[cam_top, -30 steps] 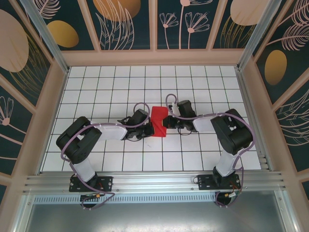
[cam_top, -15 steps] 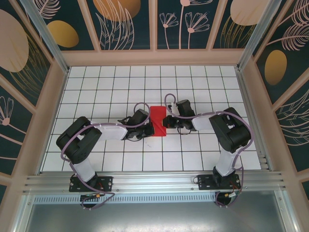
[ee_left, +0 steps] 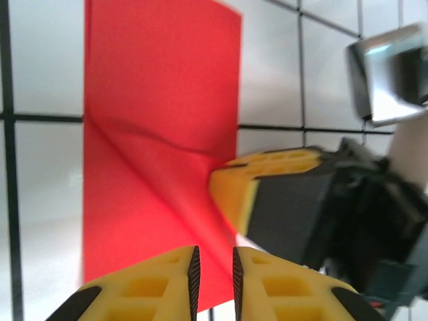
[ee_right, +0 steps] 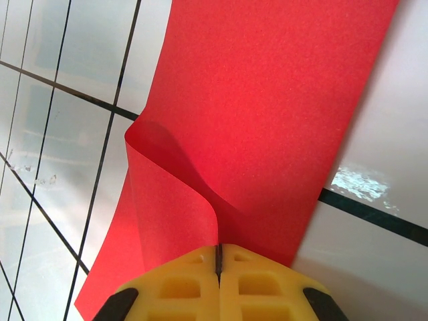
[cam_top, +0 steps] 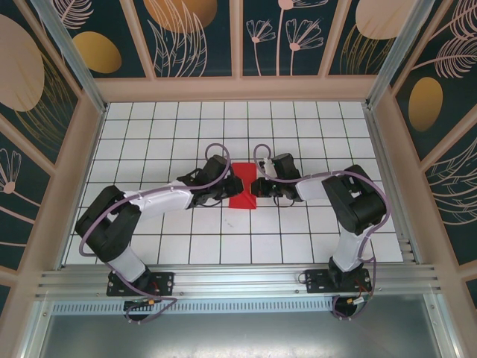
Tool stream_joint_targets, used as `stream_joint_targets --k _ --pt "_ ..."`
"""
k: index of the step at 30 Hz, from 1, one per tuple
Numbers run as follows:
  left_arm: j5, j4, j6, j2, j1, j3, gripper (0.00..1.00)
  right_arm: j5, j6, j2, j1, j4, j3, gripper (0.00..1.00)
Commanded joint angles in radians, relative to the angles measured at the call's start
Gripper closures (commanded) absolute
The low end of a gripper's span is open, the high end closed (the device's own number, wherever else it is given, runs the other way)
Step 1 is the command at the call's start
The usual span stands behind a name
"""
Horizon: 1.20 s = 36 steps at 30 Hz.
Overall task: Fold a paper plane with a square sheet of paper (pick it up from the middle)
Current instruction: Fold the triangle a second time at the center of the table.
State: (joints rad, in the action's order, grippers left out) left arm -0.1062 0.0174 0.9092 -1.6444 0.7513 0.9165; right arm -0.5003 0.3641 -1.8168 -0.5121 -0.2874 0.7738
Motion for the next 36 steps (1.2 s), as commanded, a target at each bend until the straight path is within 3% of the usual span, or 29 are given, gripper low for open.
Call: stream_joint_targets --k 1,11,36 --pt "0.001 0.047 0.021 -0.013 -0.010 0.024 0.80 0.013 -0.022 -0.034 0.007 0.013 0.008 0.99" --pt "-0.030 0.133 0.062 -0.155 -0.021 0.080 0.87 0.009 -0.021 -0.038 0.007 0.009 0.007 0.99" --pt "-0.003 0.166 0.068 -0.285 -0.031 0.067 0.89 0.000 -0.020 -0.056 0.009 0.014 0.027 0.99"
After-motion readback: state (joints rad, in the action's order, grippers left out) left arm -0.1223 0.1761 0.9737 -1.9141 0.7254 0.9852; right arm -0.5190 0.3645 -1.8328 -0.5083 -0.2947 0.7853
